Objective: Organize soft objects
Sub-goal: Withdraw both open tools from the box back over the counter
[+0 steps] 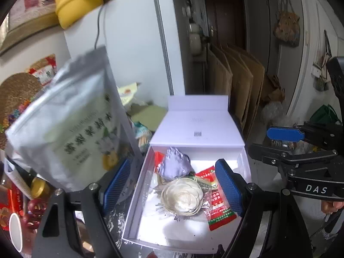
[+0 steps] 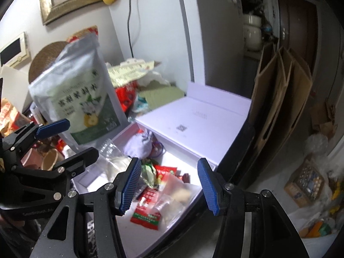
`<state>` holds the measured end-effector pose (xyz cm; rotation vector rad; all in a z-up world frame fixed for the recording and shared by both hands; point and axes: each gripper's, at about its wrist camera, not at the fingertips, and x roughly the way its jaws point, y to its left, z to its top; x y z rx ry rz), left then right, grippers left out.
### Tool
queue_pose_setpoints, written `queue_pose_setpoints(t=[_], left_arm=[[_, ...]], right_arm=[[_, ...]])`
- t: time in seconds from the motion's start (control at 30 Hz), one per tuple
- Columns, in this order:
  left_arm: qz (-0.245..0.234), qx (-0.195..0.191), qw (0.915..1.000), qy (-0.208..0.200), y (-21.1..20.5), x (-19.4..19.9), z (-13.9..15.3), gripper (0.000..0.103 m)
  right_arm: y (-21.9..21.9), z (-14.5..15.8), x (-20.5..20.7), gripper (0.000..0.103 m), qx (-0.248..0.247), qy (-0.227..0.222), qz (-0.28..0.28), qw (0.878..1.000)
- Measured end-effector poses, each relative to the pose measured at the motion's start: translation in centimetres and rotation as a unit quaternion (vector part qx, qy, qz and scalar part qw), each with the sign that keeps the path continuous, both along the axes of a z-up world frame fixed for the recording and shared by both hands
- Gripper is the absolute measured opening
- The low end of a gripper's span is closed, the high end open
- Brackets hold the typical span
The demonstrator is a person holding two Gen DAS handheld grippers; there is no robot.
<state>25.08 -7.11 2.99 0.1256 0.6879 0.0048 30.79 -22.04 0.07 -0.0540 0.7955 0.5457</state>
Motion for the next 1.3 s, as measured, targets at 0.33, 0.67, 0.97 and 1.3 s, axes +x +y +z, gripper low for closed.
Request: queue_pose_setpoints(t=[0.33,0.67,0.97,1.3], left_arm=[[0.006,-0.017,0.9986,-0.049,0.1,-5.0,4.9,0.081],[-0.001,-0.019,0.9958,-0.090,-0.3,-11.7,7.7,0.081],[-0.014,-0.028,0.9944,-0.101,-0.4,-16.7,7.3,0.081],[-0.021,-0.035,0.9947,-0.094,-0.6,-20.2,5.1,0.081]], right_arm=[[-0.8,5.5,-5.2,0.058,0.013,-0.065,-0.007,0.998],[-2.2,9.8,-12.4,0.073,0.038,-0.143,-0.032,0.989],[-2.8,10.4,-18.4,0.083,0.047,-0.170,-0.049,0.983],[-3.0,8.2,-21.9,0.083,0.032,-0.166,-0.079,0.982]])
